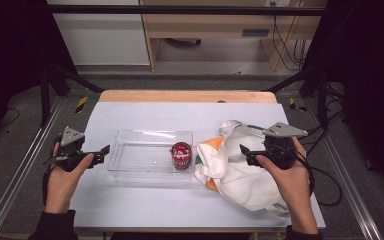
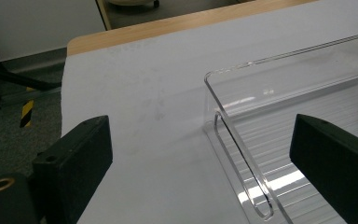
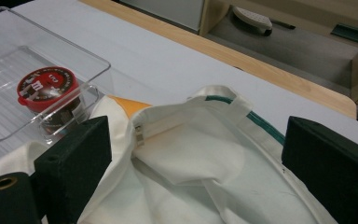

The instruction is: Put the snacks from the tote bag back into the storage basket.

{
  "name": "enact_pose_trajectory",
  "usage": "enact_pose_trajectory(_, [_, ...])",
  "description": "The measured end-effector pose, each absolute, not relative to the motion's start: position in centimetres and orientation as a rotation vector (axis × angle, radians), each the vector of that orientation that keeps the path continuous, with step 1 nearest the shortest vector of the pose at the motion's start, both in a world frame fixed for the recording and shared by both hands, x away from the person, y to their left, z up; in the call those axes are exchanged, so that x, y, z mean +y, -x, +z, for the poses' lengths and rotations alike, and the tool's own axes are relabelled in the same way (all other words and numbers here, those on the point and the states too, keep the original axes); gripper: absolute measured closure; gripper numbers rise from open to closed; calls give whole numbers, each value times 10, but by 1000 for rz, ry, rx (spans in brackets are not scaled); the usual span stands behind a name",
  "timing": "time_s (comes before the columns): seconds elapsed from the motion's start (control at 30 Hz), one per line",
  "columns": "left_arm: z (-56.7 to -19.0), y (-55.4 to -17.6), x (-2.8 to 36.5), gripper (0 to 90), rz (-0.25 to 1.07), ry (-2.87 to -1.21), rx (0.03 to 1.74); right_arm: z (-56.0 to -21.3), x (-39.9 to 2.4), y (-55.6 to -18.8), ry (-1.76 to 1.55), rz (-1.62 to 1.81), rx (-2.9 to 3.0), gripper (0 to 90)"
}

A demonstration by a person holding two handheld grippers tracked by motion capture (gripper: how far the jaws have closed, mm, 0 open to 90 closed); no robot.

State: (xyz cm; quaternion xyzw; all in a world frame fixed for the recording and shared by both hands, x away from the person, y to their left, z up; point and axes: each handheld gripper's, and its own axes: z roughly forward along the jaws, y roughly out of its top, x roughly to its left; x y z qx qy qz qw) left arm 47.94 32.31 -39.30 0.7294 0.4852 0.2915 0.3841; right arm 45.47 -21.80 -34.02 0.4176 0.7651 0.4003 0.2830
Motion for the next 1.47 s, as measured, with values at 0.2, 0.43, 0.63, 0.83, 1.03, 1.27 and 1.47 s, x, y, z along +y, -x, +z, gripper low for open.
enact_pose_trajectory(0.2, [-392,-479,325,58,741,-1845,1245,-341,-232,-452,-1142,1059,2024,90])
enact_pose_trajectory(0.43, [-392,-479,327,58,741,-1843,1245,-341,-247,-450,-1167,1059,1997,93])
enact_pose_trajectory(0.63, [-393,-479,328,58,738,-1845,1250,-343,-260,-449,-1198,1056,1977,94])
enact_pose_trajectory(0.83, [-393,-479,330,58,740,-1844,1252,-351,-269,-450,-1227,1050,1976,94])
enact_pose_trajectory(1.03, [-394,-480,330,58,736,-1849,1257,-363,-271,-454,-1238,1039,2010,94])
enact_pose_trajectory(1.27, [-394,-480,329,58,735,-1852,1256,-377,-271,-459,-1256,1009,2072,94])
enact_pose_trajectory(1.47, [-394,-481,327,58,738,-1869,1245,-387,-269,-462,-1251,974,2124,94])
